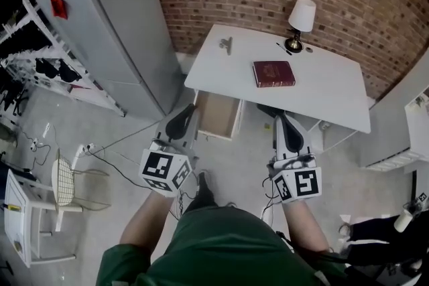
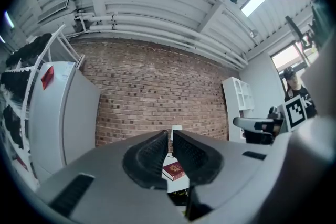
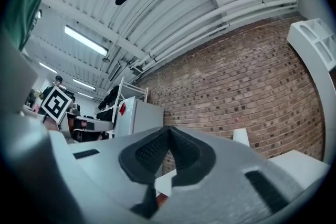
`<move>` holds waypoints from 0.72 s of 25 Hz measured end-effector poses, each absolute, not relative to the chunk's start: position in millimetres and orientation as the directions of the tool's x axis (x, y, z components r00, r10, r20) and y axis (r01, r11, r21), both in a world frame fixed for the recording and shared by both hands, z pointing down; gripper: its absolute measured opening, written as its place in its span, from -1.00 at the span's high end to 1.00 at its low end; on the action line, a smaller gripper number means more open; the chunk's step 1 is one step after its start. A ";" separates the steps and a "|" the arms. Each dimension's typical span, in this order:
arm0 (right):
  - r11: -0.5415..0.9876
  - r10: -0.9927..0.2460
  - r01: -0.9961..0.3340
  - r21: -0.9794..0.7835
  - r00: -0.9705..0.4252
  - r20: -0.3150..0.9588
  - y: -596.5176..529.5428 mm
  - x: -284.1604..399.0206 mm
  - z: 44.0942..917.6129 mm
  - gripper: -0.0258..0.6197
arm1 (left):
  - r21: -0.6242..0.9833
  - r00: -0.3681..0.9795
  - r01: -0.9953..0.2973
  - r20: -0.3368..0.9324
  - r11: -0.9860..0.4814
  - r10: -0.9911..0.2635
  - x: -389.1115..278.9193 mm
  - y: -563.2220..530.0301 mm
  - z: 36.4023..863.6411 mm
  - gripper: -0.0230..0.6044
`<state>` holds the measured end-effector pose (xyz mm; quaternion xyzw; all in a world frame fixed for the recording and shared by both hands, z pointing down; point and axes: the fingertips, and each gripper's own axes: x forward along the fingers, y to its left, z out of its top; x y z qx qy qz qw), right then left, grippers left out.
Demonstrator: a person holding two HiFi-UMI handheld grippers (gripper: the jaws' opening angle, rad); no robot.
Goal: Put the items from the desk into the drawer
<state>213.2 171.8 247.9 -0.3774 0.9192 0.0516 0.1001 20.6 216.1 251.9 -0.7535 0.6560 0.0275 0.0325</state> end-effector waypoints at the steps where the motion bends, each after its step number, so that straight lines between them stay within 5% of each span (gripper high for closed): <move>1: 0.709 -0.685 -0.705 0.019 -0.695 -0.220 169.2 211.7 249.0 0.91 | -0.012 0.139 -0.990 -0.086 -0.138 -0.987 18.2 213.4 252.1 0.84; 18: 0.674 -0.733 -0.739 0.024 -0.672 -0.108 89.9 137.6 280.3 0.91 | 0.064 0.149 -0.986 -0.064 -0.153 -0.987 -75.6 126.4 281.3 0.84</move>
